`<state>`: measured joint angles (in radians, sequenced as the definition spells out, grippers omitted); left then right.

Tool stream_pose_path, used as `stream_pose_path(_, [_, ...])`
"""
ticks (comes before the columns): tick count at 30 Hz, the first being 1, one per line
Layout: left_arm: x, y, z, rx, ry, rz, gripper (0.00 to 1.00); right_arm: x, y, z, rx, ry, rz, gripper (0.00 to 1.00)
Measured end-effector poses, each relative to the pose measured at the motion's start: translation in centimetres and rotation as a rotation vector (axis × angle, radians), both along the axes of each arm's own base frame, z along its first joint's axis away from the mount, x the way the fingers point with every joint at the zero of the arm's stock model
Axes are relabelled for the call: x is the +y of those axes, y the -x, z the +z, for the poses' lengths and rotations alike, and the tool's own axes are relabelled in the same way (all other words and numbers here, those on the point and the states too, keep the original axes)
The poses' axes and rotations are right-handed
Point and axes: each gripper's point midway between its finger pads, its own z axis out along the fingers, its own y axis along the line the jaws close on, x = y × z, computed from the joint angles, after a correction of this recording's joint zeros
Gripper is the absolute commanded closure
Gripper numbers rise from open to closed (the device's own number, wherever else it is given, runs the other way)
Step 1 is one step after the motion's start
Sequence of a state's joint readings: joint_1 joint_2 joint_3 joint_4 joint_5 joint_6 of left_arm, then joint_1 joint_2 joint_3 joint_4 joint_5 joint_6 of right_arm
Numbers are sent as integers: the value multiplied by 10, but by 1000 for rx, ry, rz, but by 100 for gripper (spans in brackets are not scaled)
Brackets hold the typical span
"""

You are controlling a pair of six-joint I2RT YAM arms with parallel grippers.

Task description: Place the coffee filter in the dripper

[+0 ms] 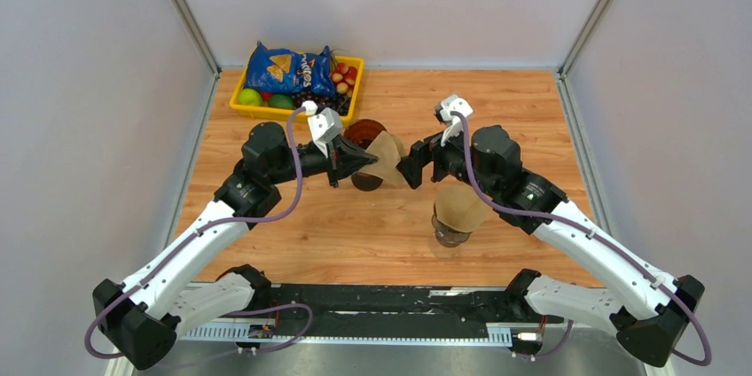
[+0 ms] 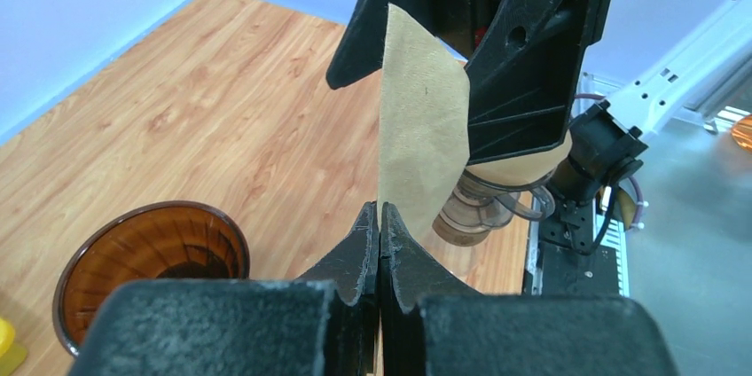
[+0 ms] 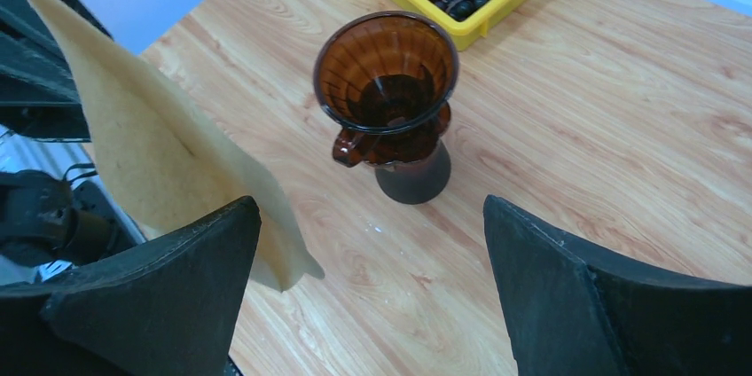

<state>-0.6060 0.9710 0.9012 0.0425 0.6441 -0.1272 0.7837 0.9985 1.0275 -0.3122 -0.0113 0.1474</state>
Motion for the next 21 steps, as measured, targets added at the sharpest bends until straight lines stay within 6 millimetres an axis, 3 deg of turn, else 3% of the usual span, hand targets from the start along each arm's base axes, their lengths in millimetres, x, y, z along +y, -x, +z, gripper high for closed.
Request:
stream_pose_path(16, [-13,25,-12,-12,-26,-209,99,22,24,9,-40,-22,208,6])
stream_pose_path(21, [-14,30,-14,-21,-32,-247,99,26,30,10,-52,-20,260,14])
